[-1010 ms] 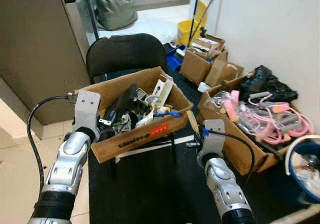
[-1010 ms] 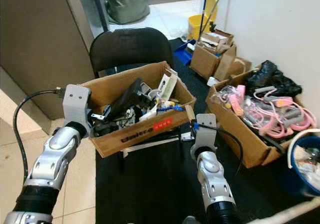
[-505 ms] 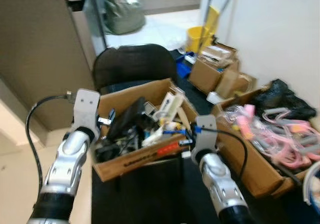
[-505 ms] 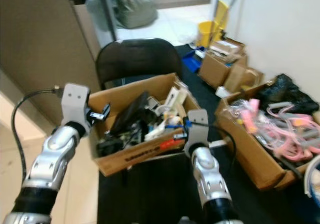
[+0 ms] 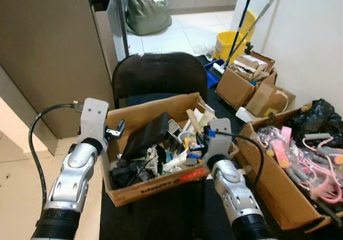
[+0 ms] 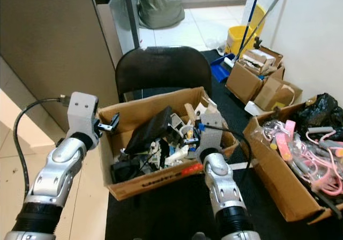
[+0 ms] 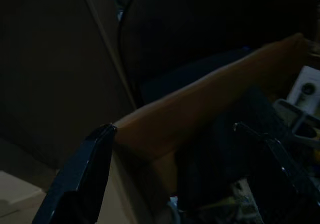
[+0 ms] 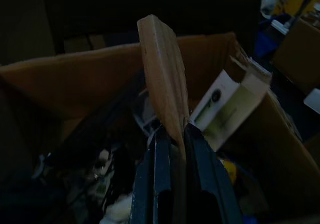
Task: Picking trash to rubbish bin
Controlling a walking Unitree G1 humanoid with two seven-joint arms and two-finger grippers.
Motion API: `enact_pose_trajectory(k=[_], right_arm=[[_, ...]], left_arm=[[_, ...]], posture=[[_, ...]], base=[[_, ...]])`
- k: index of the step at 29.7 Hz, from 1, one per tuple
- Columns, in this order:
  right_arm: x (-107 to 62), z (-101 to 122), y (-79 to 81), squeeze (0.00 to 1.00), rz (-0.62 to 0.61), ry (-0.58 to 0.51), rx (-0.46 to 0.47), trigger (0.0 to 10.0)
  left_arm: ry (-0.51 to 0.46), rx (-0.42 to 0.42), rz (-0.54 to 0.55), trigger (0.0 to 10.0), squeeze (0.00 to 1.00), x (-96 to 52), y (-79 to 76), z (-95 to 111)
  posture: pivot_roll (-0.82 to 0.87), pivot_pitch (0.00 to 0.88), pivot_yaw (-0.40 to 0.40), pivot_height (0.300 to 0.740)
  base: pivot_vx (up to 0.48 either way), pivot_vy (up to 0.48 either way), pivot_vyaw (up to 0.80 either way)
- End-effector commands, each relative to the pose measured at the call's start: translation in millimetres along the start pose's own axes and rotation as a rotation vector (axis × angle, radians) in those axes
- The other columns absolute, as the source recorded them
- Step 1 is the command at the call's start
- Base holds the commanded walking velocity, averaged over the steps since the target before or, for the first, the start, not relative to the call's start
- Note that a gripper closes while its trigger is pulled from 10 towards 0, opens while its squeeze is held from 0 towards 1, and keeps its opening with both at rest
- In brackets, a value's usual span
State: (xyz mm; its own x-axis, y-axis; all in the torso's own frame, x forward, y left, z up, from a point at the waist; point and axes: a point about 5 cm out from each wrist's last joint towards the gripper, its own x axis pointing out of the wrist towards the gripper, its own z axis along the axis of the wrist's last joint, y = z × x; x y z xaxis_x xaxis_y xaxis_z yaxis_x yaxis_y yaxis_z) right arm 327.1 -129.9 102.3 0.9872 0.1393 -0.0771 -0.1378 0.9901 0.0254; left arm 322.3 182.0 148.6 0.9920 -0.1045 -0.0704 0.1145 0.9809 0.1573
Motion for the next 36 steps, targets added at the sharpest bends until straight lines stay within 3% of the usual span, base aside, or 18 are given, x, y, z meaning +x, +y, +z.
enact_pose_trajectory(k=[1, 13, 16, 19, 23, 26, 29, 32, 36], right_arm=[[-2.7, -5.8, -5.3, 0.00, -0.022, 0.020, -0.001, 10.0], [0.1, -3.3, -5.3, 0.00, -0.025, 0.011, -0.019, 10.0], [2.3, -1.1, -6.3, 0.00, -0.027, 0.003, -0.032, 10.0], [3.0, -0.8, -6.9, 0.00, -0.027, 0.003, -0.033, 10.0], [5.2, 1.3, -6.4, 0.00, -0.009, -0.007, -0.024, 10.0], [6.2, 3.4, -4.0, 0.00, 0.027, -0.019, -0.035, 10.0], [7.9, 2.2, 0.2, 0.00, 0.085, 0.007, -0.061, 10.0], [9.3, -2.4, 7.3, 0.00, 0.191, 0.064, -0.156, 10.0], [9.5, -9.7, 17.2, 0.00, 0.288, 0.120, -0.231, 10.0]], left_arm=[[0.019, 0.010, -0.008, 10.0, 0.00, -0.6, -1.3, -3.7], [0.006, 0.002, -0.041, 10.0, 0.00, 0.8, -4.9, -3.0], [-0.007, 0.044, -0.184, 10.0, 0.00, -2.7, -18.6, -1.0], [-0.014, 0.049, -0.218, 10.0, 0.00, -3.9, -21.2, 0.8], [-0.033, 0.085, -0.468, 10.0, 0.00, -14.6, -39.7, 7.4], [-0.023, 0.062, -0.566, 10.0, 0.00, -18.6, -46.0, 8.2], [0.023, 0.078, -0.652, 10.0, 0.00, -22.2, -49.4, 5.2], [0.109, 0.095, -0.808, 10.0, 0.00, -34.1, -52.5, 0.6], [0.177, 0.078, -0.900, 10.0, 0.00, -45.2, -49.2, -2.4]], posture=[[0.04, 0.142, 0.061, 0.740], [0.04, 0.124, 0.059, 0.740], [0.05, 0.120, 0.060, 0.740], [0.05, 0.119, 0.059, 0.740], [0.05, 0.119, 0.061, 0.740], [0.05, 0.118, 0.060, 0.740], [0.05, 0.120, 0.063, 0.740], [0.05, 0.119, 0.067, 0.740], [0.05, 0.120, 0.065, 0.740]], base=[[0.352, 0.000, 0.00], [0.294, 0.000, 0.00], [0.000, 0.000, 0.00], [0.000, 0.000, 0.00], [0.000, 0.000, 0.00], [0.000, 0.000, 0.00], [0.000, 0.000, 0.00], [0.000, 0.000, 0.00], [0.000, 0.000, 0.00]])
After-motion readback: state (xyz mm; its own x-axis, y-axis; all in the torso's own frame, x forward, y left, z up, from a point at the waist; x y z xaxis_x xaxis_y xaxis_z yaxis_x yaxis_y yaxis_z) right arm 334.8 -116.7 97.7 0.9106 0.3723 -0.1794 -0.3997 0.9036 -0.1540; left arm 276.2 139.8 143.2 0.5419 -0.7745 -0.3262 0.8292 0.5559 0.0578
